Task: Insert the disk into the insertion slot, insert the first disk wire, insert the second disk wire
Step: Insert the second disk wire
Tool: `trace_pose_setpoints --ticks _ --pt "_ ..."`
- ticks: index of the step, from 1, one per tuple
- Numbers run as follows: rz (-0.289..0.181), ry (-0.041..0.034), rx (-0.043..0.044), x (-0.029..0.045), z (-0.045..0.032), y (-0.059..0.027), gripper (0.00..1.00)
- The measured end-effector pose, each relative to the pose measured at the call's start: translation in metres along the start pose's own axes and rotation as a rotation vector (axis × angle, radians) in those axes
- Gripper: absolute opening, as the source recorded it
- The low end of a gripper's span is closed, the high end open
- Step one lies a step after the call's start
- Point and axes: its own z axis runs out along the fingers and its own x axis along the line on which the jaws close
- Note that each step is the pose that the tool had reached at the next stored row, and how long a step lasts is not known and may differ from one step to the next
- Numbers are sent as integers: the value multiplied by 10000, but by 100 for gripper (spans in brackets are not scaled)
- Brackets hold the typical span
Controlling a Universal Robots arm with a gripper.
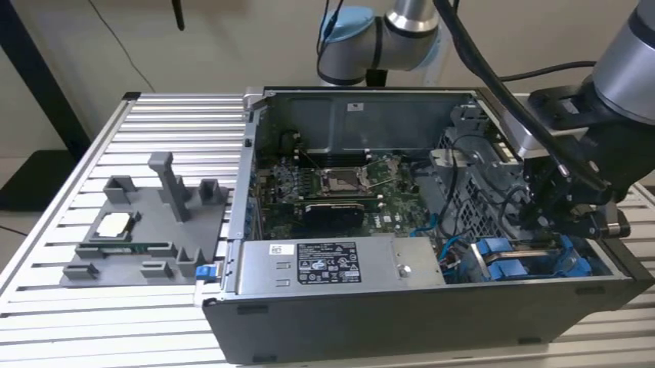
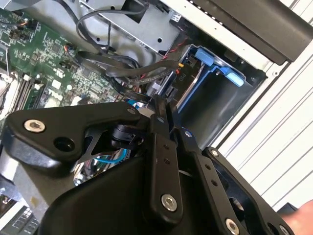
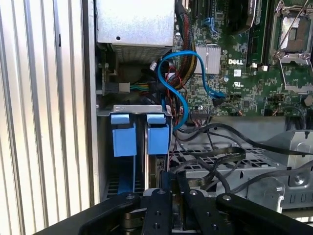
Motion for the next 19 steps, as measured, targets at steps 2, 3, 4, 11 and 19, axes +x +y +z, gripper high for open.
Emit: trace_pose_setpoints --ticks 2,3,4,11,19 --pt "2 -1 2 2 13 1 16" --pt "0 0 7 4 23 0 16" --pt "-2 0 13 6 32 -1 16" --pt "-19 104 53 15 87 -28 16" --pt "-54 319 112 22 134 -28 16"
